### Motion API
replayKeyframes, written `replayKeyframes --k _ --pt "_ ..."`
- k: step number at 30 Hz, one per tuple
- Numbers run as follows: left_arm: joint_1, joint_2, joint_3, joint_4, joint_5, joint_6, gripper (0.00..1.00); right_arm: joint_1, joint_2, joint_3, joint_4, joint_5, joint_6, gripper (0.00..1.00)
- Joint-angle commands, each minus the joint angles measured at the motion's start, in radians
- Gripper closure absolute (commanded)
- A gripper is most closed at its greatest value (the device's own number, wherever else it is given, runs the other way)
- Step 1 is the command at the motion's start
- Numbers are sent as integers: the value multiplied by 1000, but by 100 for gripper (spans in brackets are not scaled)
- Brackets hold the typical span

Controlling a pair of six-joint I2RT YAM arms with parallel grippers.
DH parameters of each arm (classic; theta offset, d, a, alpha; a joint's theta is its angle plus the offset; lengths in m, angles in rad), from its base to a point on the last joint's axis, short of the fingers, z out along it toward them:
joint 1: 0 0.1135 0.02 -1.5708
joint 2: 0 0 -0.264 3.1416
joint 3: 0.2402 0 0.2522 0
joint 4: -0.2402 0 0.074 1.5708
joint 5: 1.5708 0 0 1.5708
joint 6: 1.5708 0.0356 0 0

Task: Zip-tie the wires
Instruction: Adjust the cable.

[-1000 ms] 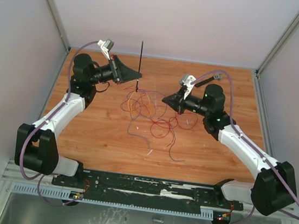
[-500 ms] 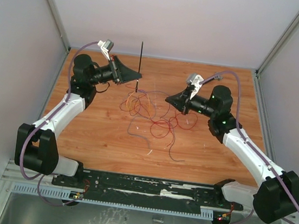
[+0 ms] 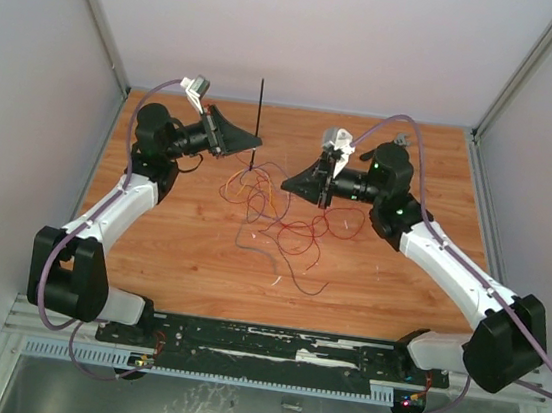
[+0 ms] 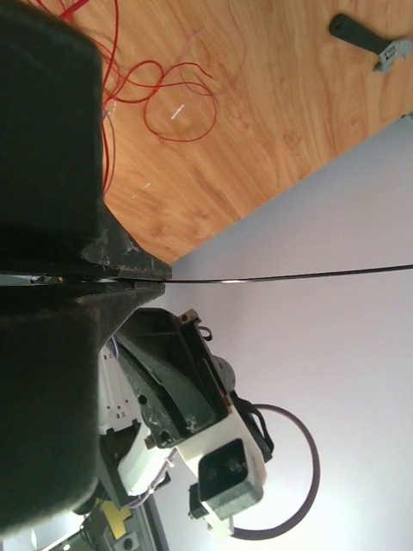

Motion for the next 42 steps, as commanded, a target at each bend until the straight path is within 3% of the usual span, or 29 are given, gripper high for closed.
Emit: replayKeyframes --k 1,19,42 --pt "-1 7 -17 44 -2 2 100 7 12 92 53 -27 43 100" --pt "-1 -12 -49 46 3 12 100 5 50 267 -61 127 -27 100" --pt "-1 12 -50 31 -1 38 100 -25 -16 319 -63 108 3 100"
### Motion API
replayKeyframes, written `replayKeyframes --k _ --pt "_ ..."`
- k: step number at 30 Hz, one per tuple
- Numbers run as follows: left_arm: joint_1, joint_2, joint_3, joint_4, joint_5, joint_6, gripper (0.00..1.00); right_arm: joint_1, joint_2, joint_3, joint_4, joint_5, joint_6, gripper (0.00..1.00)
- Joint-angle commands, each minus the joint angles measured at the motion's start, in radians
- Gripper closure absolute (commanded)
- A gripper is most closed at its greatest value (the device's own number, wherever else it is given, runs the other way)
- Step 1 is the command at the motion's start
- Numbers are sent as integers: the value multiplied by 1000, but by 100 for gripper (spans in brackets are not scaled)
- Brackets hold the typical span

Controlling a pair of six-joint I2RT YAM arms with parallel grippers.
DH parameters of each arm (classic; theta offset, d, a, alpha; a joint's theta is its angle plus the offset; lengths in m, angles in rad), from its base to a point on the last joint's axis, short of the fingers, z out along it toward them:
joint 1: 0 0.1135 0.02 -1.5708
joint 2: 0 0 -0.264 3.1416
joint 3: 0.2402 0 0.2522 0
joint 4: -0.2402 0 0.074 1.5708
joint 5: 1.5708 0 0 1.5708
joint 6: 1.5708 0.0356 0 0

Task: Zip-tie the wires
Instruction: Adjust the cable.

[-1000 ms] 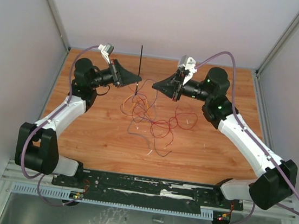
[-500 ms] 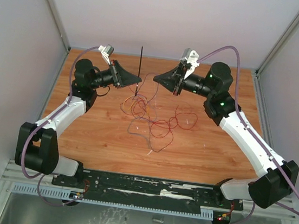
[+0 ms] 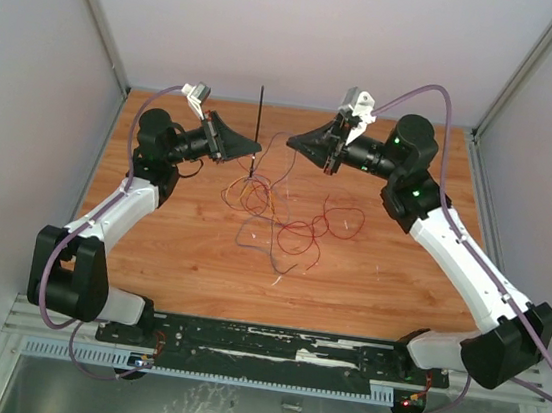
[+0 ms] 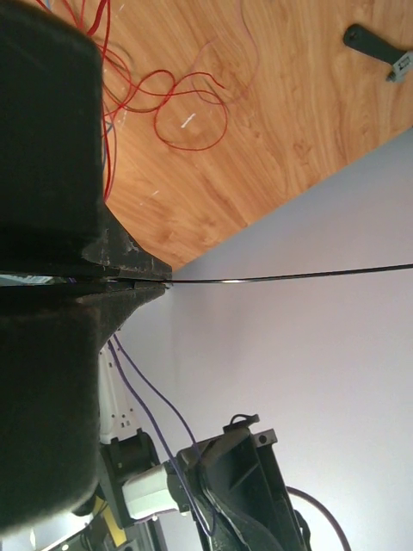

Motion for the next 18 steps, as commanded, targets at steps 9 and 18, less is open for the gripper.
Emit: replayKeyframes --k 9,18 --pt "-1 13 -5 13 -1 25 100 -43 -91 26 -14 -1 11 100" --pt "-1 19 -2 10 1 30 100 -68 -132 2 -14 9 16 100"
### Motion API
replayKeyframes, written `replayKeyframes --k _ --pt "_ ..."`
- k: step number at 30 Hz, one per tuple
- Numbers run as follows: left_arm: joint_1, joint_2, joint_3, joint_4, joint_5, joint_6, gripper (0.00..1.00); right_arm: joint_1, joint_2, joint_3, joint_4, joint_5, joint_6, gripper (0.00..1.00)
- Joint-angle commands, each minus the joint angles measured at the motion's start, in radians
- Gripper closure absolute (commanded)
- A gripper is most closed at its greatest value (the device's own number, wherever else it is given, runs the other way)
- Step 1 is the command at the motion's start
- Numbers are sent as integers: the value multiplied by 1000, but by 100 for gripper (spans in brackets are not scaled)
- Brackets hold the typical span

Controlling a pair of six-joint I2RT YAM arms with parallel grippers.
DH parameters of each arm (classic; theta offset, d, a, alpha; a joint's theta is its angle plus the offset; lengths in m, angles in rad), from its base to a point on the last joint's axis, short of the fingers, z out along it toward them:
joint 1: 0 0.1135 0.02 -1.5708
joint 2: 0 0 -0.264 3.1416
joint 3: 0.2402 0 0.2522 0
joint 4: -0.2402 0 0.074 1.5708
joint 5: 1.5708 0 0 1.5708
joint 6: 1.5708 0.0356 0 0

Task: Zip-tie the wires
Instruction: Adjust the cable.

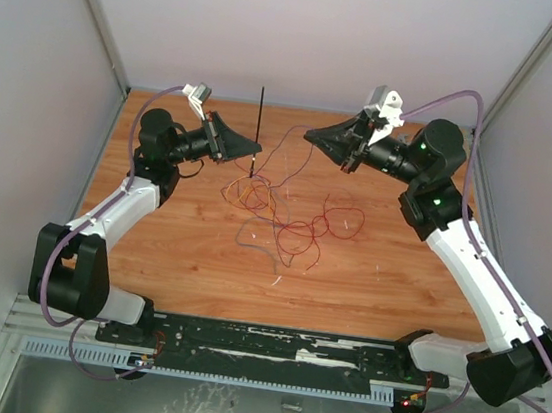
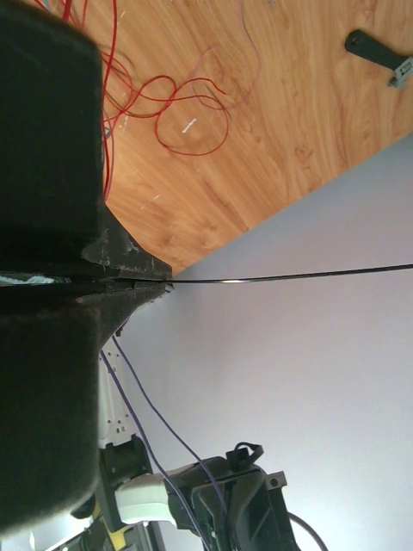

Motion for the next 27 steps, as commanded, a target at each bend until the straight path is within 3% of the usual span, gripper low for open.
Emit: replayKeyframes --k 1,9,15,23,25,27 --pt "-1 7 -3 10 1 17 100 -16 -46 0 -5 10 12 100" --pt "1 4 9 4 1 21 100 -42 -83 -53 -37 22 1 100" --pt "2 -5 39 -35 0 45 100 -59 -125 -184 -116 66 -47 100" --pt "6 -20 83 -68 -2 61 100 -77 -184 -378 -182 171 -81 91" --pt "8 -21 94 -77 -2 65 100 -89 -198 -409 -187 204 -88 83" --pt "10 -21 104 -85 -5 70 100 -106 -200 -417 -208 220 -95 68"
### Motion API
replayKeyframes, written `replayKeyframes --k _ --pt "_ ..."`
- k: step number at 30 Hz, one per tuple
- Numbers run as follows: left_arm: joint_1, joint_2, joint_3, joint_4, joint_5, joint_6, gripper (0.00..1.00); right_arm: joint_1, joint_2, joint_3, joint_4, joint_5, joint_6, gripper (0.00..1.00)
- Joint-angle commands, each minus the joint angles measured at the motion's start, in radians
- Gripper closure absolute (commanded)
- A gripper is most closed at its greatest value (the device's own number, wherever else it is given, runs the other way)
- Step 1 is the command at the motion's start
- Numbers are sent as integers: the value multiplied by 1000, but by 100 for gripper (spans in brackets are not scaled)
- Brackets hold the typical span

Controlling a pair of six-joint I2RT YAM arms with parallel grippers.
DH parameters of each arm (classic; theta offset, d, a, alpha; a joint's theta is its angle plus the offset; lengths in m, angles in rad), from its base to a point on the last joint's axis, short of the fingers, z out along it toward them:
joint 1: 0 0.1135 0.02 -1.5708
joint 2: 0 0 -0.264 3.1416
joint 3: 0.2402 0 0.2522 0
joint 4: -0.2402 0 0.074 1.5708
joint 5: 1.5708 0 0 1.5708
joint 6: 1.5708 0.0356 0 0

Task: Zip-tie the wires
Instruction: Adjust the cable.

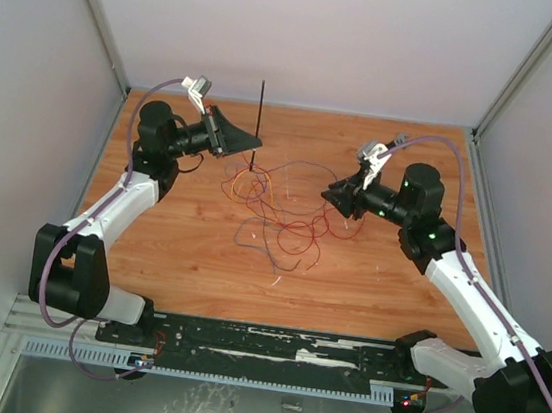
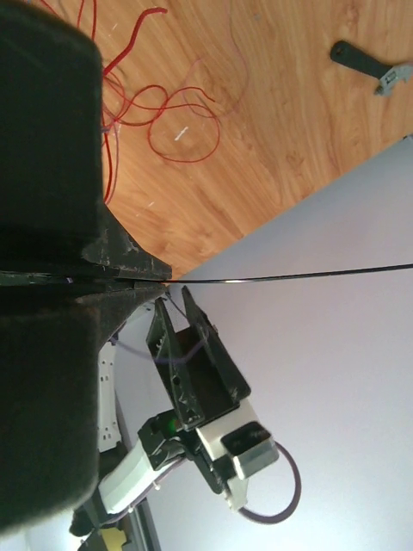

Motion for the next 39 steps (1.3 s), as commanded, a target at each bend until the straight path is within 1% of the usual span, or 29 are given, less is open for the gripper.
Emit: replayKeyframes --k 1,2,3,4,5,7,9,11,14,16,19,21,24,27,30,35,39 --pt "8 -23 49 -14 -7 29 100 -39 -32 -9 -45 72 -37 62" --pt "8 -23 53 -23 -10 35 100 -46 -30 0 -55 63 -38 58" --pt "8 -23 59 -33 -12 44 100 -53 -31 12 -57 55 -28 50" --pt "8 -22 62 -41 -15 52 100 -56 -32 26 -56 40 -19 44" --pt "8 -23 64 -48 -19 59 100 -60 -29 44 -57 17 -13 40" --pt "8 -24 62 -56 -24 70 100 -61 -22 85 -51 -12 24 34" --pt "8 -29 59 -61 -31 82 100 -62 -4 124 -11 -46 94 31" --pt "8 -37 54 -61 -35 90 100 -60 19 138 88 -61 235 31" --pt "8 -51 46 -60 -44 85 100 -48 67 114 270 -66 448 33" --pt "8 -61 42 -56 -51 82 100 -20 115 99 354 -51 524 34" --pt "6 -70 40 -53 -53 80 100 32 188 89 474 -19 588 35" --pt "6 -67 36 -43 -53 78 100 74 235 93 543 15 601 35" --pt "5 -60 33 -27 -52 72 100 139 304 139 569 87 561 34" --pt "4 -56 33 -27 -57 71 100 178 368 172 623 102 577 35" --pt "0 -57 29 -30 -66 71 100 201 424 212 634 97 583 37" --pt "-4 -58 20 -32 -77 72 100 218 477 249 667 72 594 44" --pt "-8 -54 21 -30 -76 72 100 227 514 274 676 43 605 55"
